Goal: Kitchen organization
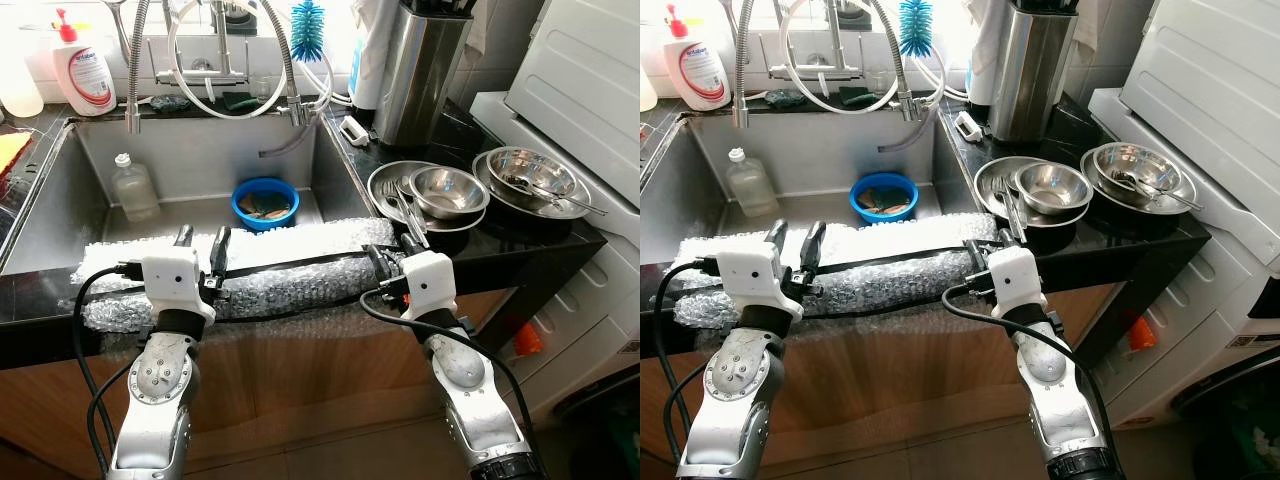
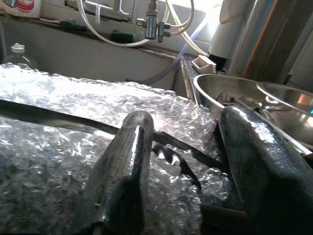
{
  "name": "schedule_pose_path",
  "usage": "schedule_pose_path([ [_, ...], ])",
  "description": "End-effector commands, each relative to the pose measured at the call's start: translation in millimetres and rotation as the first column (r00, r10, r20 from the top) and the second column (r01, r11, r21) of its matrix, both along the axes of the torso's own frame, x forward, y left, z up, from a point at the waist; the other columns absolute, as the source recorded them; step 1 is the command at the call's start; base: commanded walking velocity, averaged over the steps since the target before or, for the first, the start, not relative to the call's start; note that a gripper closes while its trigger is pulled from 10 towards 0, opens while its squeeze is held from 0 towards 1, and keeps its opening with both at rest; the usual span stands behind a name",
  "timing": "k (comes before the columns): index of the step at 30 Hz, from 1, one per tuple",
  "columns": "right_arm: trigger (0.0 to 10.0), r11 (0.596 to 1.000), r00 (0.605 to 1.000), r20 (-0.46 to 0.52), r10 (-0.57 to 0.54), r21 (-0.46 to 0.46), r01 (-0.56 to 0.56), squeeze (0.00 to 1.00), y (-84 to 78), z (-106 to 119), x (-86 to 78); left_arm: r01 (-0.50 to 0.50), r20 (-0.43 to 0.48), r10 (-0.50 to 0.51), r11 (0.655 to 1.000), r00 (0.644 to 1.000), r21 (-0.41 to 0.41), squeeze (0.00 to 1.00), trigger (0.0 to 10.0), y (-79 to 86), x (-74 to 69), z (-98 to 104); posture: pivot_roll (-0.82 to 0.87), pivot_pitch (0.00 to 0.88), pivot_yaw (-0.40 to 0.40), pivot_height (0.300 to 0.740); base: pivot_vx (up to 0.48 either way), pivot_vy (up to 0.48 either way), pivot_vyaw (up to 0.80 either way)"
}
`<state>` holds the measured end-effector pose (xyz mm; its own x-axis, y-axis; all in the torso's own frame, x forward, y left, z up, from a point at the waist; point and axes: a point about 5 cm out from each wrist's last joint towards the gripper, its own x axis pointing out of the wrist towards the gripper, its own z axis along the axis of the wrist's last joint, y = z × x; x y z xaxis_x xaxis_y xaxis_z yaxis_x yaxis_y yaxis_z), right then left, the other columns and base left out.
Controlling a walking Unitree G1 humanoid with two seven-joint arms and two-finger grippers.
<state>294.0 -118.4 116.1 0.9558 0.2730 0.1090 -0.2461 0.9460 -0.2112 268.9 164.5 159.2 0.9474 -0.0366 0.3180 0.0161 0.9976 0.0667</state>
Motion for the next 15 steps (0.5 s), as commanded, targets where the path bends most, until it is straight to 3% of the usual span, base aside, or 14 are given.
schedule_pose_path([
  [1, 10.0, 1.000, 1.000, 0.002, 0.010, 0.007, -0.011, 0.00, 2.3, 2, 1.7, -0.002, 0.008, 0.002, 1.000, 1.000, 0.012, 0.00, 10.0, -2.4, 0.1, 1, 0.02, 0.000, -0.081, 0.740, 0.000, 0.000, 0.00],
  [10, 10.0, 1.000, 0.999, -0.043, 0.012, 0.002, -0.012, 0.00, 1.7, -3, 1.7, -0.002, 0.008, 0.002, 1.000, 1.000, 0.009, 0.00, 10.0, -3.8, 0.4, 1, 0.01, 0.000, -0.083, 0.740, 0.000, 0.000, 0.00],
  [15, 10.0, 0.999, 0.997, -0.071, -0.043, 0.013, 0.044, 0.00, -4.0, -7, 2.4, 0.000, 0.009, 0.000, 1.000, 1.000, 0.012, 0.00, 10.0, -4.5, 0.1, 1, 0.01, 0.000, -0.086, 0.740, 0.000, 0.000, 0.00],
])
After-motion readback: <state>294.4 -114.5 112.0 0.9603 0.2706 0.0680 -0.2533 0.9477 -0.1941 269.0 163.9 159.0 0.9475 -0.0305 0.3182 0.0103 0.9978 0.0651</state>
